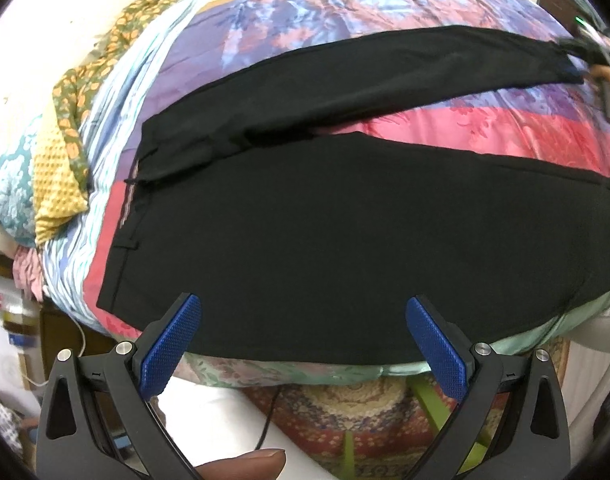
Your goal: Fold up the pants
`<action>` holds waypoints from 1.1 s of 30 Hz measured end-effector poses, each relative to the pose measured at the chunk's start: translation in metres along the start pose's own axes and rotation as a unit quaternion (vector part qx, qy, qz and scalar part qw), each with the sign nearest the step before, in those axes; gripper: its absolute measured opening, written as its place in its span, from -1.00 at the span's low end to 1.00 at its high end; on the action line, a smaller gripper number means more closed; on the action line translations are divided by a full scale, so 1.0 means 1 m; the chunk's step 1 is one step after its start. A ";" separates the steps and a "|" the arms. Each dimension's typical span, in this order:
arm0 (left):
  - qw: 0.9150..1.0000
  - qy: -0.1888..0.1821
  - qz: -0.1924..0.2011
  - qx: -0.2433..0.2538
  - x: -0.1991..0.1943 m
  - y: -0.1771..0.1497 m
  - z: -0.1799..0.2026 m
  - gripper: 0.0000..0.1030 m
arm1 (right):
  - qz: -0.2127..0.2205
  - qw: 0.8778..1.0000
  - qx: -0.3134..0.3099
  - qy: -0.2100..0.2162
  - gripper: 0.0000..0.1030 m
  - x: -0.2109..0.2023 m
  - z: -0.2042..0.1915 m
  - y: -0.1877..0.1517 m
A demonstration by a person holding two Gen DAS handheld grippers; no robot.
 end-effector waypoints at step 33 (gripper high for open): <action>0.981 0.015 0.005 -0.193 0.102 -0.052 -0.137 0.99 | -0.075 0.976 0.014 0.205 0.62 -0.205 -0.091 -0.302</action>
Point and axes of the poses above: each gripper's, at about its wrist camera, not at the fingertips, and x roughly the way its jaws point, z to its right, y to its top, the point moved 10 cm from there along x, roughly the way its jaws point, and after that the axes turned 10 degrees about z, right-handed, at the moved point
